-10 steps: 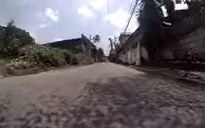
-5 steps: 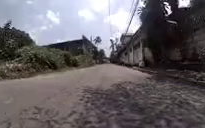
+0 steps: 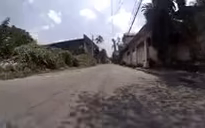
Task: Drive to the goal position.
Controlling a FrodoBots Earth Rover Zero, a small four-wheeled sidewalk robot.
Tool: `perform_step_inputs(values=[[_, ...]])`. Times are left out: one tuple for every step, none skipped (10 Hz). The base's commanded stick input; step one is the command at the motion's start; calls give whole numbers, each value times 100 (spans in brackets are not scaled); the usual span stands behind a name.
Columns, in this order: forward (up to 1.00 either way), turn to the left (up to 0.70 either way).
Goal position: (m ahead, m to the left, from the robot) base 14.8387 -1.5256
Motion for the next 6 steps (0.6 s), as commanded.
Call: perform_step_inputs(values=[[98, 0], [98, 0], [98, 0], [98, 0], [98, 0], [98, 0]])
